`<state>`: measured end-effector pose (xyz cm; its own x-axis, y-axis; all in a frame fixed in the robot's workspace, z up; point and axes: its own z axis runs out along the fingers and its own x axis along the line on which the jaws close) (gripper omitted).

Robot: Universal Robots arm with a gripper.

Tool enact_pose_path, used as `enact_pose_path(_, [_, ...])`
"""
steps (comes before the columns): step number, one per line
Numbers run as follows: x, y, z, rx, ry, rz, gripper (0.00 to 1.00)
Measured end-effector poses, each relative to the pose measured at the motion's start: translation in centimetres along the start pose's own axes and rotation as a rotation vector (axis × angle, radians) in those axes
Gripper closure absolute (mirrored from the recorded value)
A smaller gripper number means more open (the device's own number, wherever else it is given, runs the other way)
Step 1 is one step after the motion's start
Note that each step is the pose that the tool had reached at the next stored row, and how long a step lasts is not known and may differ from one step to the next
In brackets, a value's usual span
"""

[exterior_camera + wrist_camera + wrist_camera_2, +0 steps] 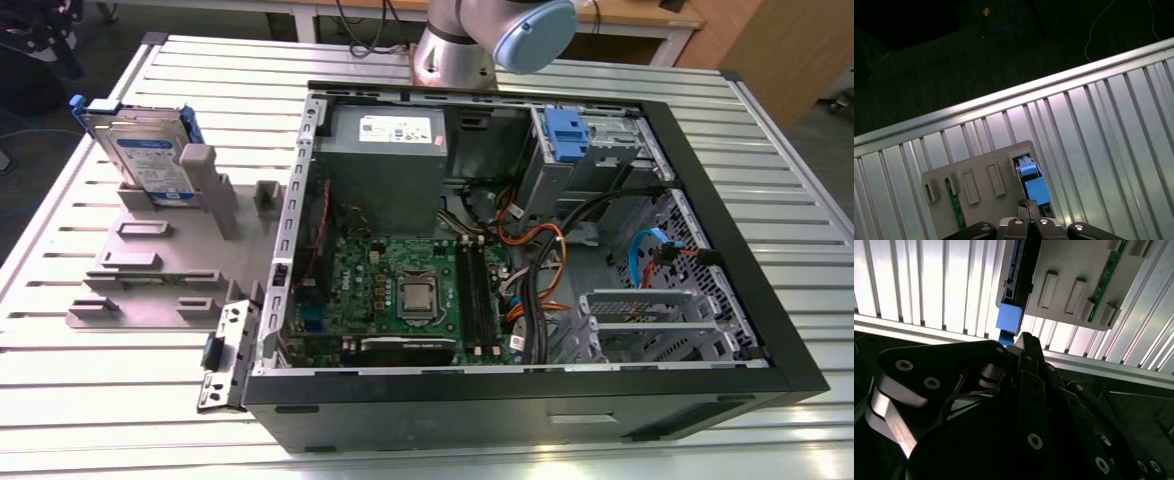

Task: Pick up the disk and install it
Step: 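Pick up the disk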

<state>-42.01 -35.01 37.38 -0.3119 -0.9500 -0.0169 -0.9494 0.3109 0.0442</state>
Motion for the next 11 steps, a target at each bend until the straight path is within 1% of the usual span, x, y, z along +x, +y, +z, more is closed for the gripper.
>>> enact_pose_path(2, [0.0,0.0,0.01,-0.0002,0.0006,-0.015,0.89])
enact_pose_path(5, [0.0,0.0,0.03,-0.0004,0.002,-0.048,0.89])
enact_pose_path(7, [0.0,-0.01,0.06,-0.0002,0.003,-0.074,0.89])
enact_pose_path(11, [0.0,-0.01,0.18,-0.0012,0.0058,-0.14,0.89])
